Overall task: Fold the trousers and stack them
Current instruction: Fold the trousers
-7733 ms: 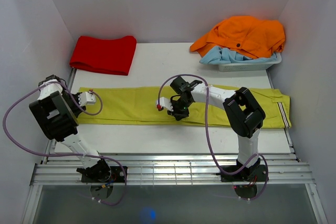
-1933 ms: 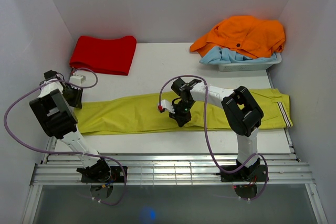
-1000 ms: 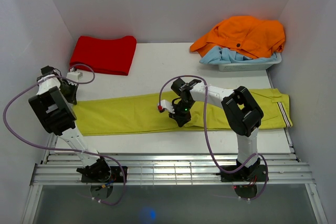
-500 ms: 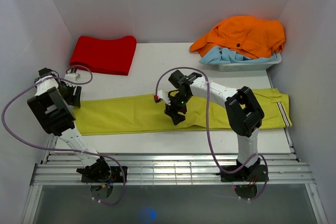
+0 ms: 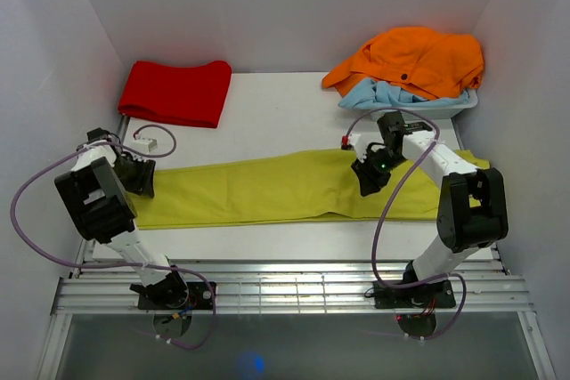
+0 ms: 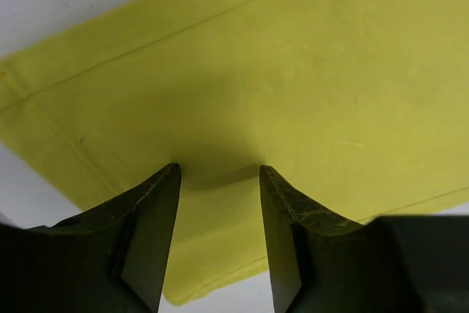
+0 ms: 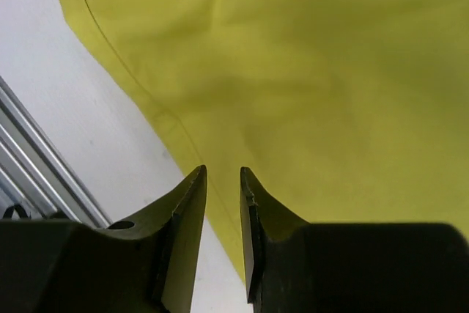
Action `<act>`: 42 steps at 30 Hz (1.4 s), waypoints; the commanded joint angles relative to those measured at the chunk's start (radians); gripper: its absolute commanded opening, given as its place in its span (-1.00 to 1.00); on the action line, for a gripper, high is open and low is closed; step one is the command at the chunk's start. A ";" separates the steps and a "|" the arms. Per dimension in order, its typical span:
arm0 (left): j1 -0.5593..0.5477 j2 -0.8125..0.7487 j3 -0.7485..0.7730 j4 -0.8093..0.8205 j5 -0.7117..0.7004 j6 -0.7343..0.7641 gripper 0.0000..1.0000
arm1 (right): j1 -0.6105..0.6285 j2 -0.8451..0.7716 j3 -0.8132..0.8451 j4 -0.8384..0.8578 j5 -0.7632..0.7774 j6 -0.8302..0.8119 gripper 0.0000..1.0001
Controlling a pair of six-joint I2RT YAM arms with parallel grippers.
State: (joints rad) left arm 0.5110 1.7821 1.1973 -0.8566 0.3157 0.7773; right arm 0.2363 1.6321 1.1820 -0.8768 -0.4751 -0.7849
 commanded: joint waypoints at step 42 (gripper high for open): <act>0.155 0.180 0.107 0.140 0.091 -0.417 0.50 | -0.051 0.091 0.073 -0.097 0.055 0.021 0.23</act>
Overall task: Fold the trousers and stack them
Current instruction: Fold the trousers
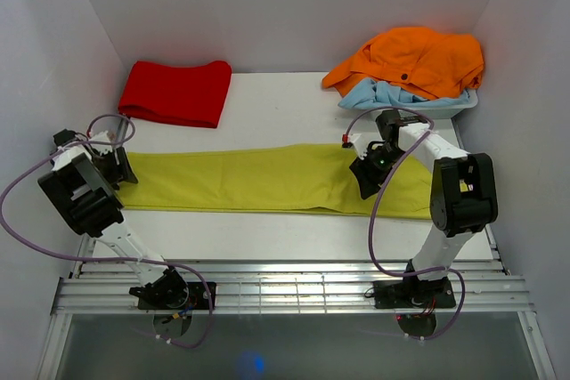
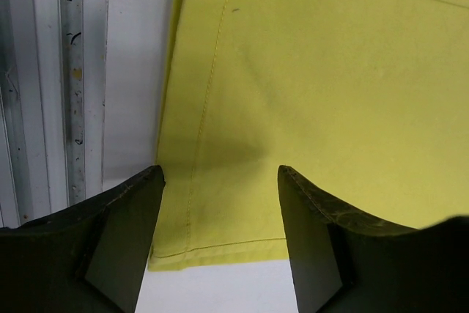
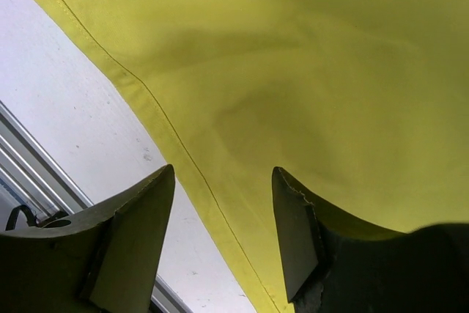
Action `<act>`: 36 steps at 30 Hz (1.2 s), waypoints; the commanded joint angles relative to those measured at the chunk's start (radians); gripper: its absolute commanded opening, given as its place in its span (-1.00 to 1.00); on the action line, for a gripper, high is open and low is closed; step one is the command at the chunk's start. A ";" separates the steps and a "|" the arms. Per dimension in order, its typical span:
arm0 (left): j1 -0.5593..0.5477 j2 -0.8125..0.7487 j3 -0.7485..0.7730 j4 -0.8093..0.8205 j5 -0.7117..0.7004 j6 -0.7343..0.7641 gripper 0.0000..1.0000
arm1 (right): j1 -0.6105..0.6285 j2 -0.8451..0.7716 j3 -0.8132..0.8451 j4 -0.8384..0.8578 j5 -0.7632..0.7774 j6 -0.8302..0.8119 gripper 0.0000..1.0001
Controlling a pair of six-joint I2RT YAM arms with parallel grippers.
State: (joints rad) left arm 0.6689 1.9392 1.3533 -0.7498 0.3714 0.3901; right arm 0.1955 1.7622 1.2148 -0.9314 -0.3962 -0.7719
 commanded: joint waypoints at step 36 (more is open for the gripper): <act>0.011 0.078 0.143 -0.087 0.233 -0.080 -1.00 | -0.053 -0.058 0.126 -0.090 -0.023 -0.006 0.36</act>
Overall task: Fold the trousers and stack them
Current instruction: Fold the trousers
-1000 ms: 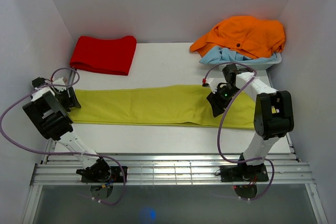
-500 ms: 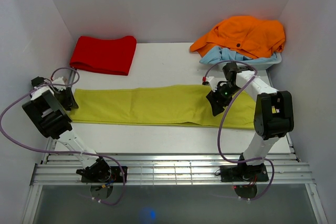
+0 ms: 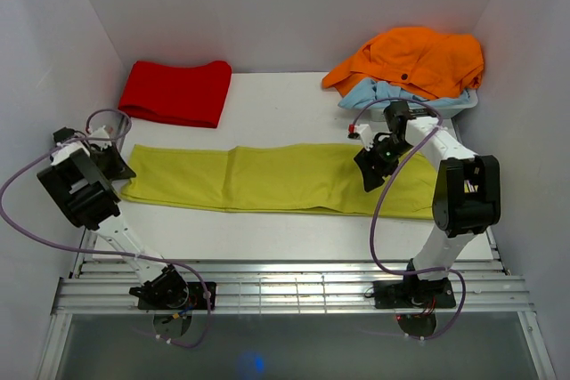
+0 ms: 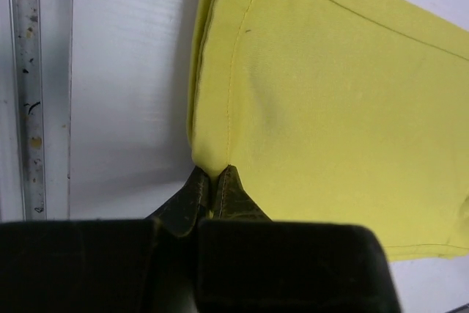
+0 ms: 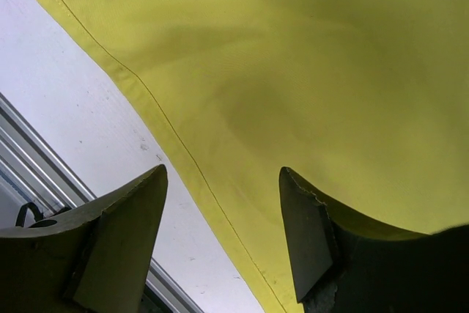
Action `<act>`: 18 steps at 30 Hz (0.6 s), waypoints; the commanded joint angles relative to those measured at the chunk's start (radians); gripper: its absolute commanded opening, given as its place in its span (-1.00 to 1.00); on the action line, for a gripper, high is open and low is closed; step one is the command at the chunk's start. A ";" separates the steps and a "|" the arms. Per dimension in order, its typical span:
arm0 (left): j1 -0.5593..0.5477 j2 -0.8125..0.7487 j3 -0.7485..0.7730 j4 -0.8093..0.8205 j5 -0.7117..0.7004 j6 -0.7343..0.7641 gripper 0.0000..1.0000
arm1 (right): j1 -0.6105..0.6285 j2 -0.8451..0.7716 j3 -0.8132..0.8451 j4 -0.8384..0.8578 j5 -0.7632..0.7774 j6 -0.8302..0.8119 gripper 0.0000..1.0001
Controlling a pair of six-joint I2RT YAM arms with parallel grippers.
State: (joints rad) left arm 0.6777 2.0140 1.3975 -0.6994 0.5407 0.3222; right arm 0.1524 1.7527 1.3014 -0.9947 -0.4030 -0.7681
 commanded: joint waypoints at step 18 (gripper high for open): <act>0.083 -0.023 0.790 -0.571 0.028 0.146 -1.00 | -0.079 -0.101 0.006 -0.027 -0.048 -0.037 0.39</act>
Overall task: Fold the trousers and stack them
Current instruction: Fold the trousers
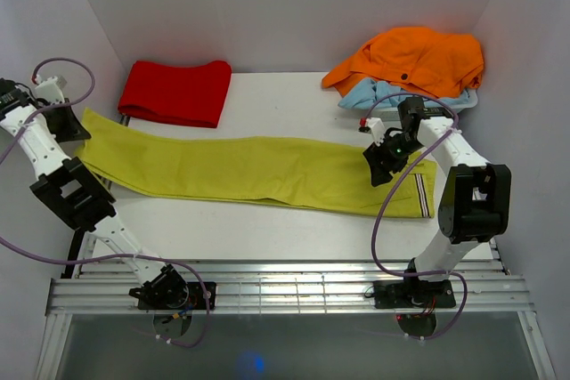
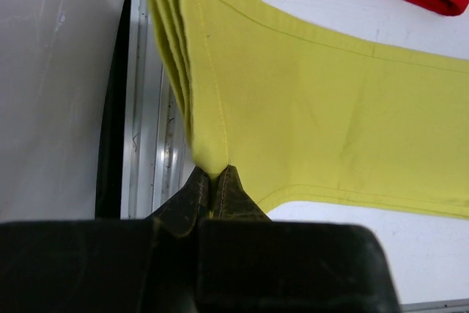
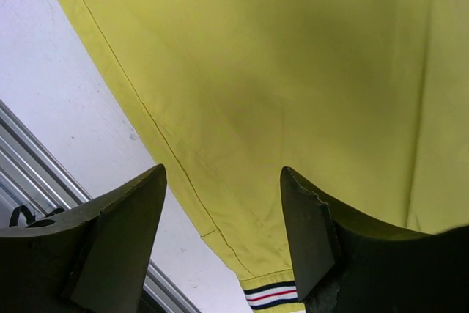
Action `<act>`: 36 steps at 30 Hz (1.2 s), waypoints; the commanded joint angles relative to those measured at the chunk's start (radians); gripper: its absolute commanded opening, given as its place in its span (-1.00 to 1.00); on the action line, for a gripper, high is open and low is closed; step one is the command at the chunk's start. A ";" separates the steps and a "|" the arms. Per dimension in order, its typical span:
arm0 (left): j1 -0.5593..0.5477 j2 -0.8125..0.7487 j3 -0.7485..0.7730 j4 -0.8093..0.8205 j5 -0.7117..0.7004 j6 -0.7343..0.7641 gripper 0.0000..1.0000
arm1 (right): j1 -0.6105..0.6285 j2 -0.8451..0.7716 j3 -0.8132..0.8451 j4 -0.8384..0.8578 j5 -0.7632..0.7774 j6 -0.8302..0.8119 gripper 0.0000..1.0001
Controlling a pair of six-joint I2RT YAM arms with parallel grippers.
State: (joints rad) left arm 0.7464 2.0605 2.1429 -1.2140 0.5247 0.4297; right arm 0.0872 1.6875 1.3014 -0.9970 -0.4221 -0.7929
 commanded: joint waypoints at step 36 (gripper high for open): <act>-0.943 -0.309 -0.634 0.591 0.038 -0.631 -1.00 | -0.379 0.034 -0.002 -0.062 0.111 -0.013 0.38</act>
State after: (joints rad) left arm -0.1699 1.8065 1.5173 -0.6926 0.5777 -0.1314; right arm -0.2985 1.6993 1.3563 -1.0630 -0.3389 -0.8120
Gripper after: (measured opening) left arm 0.034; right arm 0.695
